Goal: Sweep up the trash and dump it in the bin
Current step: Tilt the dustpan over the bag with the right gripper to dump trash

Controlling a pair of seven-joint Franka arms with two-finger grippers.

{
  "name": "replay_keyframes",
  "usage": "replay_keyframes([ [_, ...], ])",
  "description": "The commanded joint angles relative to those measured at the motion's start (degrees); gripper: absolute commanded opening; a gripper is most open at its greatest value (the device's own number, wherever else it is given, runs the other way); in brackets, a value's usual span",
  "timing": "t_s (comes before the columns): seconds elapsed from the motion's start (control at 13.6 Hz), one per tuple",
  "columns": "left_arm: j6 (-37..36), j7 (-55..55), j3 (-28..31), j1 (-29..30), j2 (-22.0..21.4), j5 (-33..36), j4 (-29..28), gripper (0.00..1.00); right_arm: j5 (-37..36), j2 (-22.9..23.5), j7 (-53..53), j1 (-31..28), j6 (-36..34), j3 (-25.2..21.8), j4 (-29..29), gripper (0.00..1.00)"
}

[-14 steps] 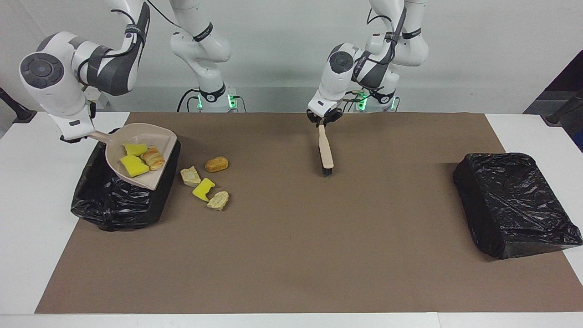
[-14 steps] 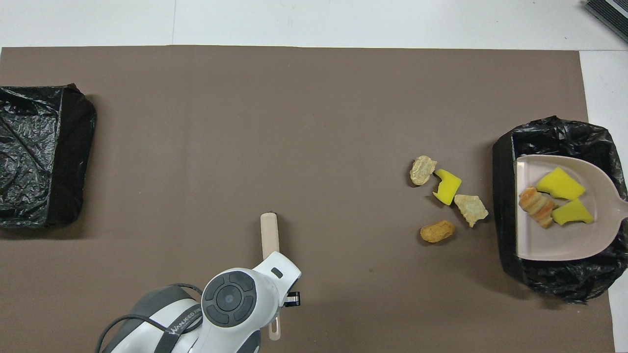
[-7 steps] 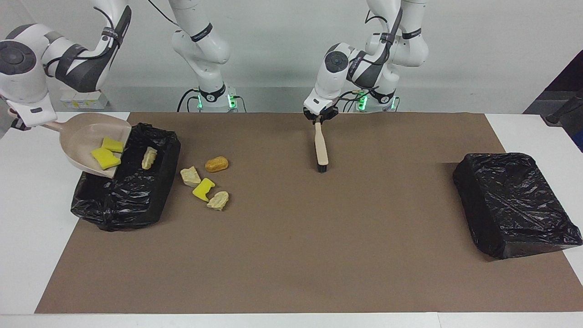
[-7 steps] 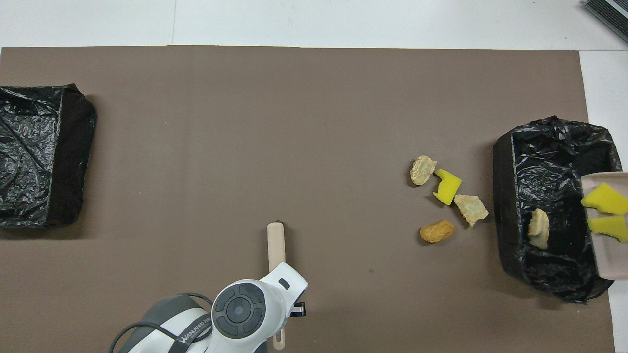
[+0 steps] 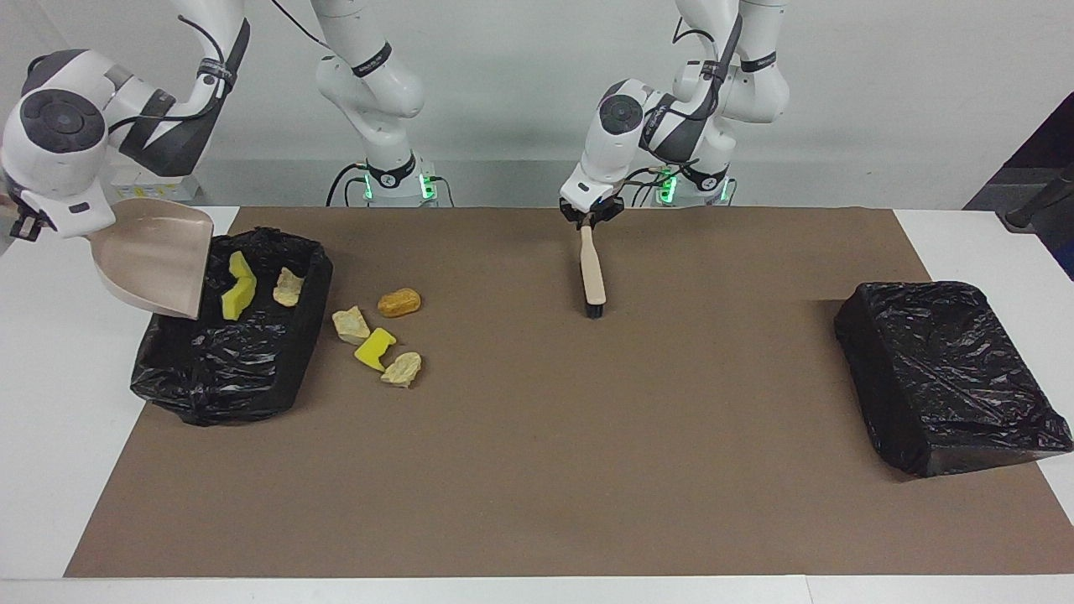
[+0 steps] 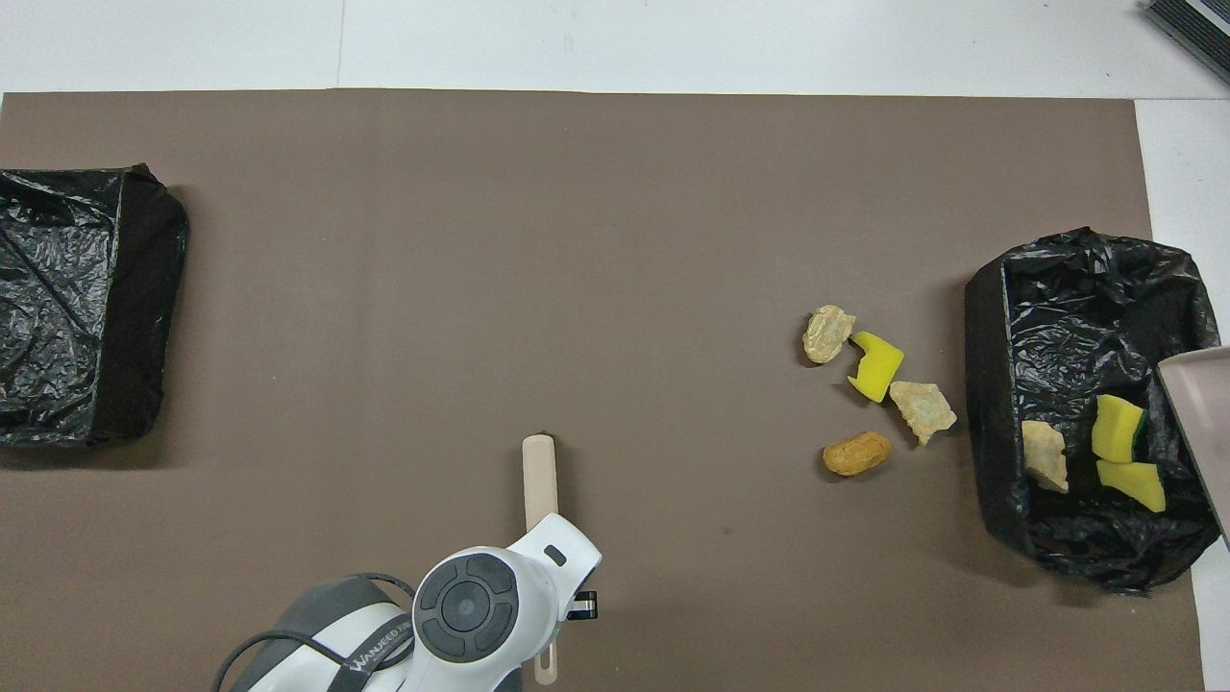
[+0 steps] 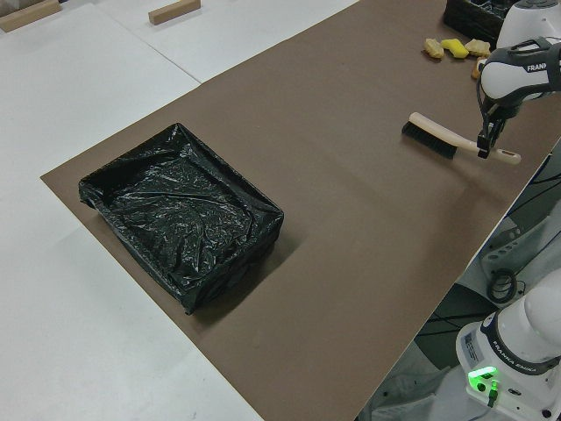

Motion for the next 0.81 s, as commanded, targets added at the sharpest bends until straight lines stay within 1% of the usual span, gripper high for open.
replay_keyframes([
  [0.0,1.22,-0.30,0.63,-0.74,-1.29,-0.85,-1.46,0.00,-1.62,-0.50,-1.40,0.89,-0.93,0.42,0.97,0.00],
  [0.15,1.13,-0.30,0.63,-0.74,-1.29,-0.85,-1.46,0.00,-0.83,-0.94,-2.19,1.85,-3.73,0.60,2.89,0.00],
  [0.29,0.95,-0.21,0.72,-0.39,-0.85,-0.85,-0.76,0.00,1.62,-0.94,-2.55,3.78,-9.51,1.30,5.70,0.00],
  [0.37,0.87,-0.12,0.80,-0.30,-0.41,-0.85,-0.33,0.00,4.16,-0.94,-2.55,4.22,-12.15,1.82,7.37,0.00],
  [0.52,0.34,0.23,0.89,1.70,2.21,-0.67,3.00,0.00,13.71,-0.94,-1.24,4.32,-17.17,3.40,8.35,0.00],
  [0.59,0.17,0.23,0.80,2.59,3.27,-0.50,4.15,0.00,18.63,-1.03,1.73,4.49,-17.80,3.59,8.27,0.00],
  [0.66,0.34,-0.12,0.80,2.51,3.20,-0.50,3.90,0.00,22.08,-1.12,4.28,6.14,-18.59,4.72,8.18,0.00],
  [0.74,0.34,0.40,0.72,2.07,2.76,-0.50,3.38,0.00,23.50,-1.03,6.48,8.25,-19.29,5.08,8.18,0.00],
])
